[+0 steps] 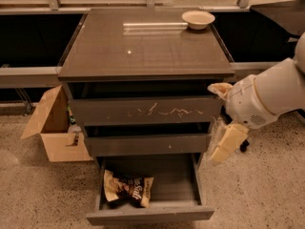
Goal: Pick brown chip bag from bottom drawer and place on counter
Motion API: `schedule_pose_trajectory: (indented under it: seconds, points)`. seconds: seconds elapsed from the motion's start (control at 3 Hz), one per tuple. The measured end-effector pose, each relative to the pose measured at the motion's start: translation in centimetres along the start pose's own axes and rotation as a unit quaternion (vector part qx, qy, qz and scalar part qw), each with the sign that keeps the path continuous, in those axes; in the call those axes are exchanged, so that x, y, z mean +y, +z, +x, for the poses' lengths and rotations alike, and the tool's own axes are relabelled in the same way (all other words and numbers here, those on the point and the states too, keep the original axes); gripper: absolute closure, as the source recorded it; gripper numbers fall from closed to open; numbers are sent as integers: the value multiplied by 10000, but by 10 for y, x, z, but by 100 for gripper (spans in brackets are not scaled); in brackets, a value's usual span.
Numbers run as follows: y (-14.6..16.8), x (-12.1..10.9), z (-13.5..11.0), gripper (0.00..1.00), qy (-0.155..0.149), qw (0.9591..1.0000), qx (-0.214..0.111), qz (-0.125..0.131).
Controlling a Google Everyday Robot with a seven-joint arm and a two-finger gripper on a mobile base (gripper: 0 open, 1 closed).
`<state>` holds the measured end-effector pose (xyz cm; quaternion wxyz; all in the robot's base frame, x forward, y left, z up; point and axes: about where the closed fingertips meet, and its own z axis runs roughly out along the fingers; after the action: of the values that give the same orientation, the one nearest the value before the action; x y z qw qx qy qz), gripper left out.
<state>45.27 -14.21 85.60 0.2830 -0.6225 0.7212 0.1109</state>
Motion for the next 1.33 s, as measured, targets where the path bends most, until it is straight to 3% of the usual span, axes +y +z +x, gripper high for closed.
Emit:
schedule_pose_trajectory:
  seconds: [0.67, 1.0, 1.33]
  points:
    - [-1, -3, -10, 0, -62, 9999, -133, 79]
    - [36, -4, -2, 0, -62, 9985, -497, -220]
    - [98, -2, 7, 0, -54, 9921, -1094, -605]
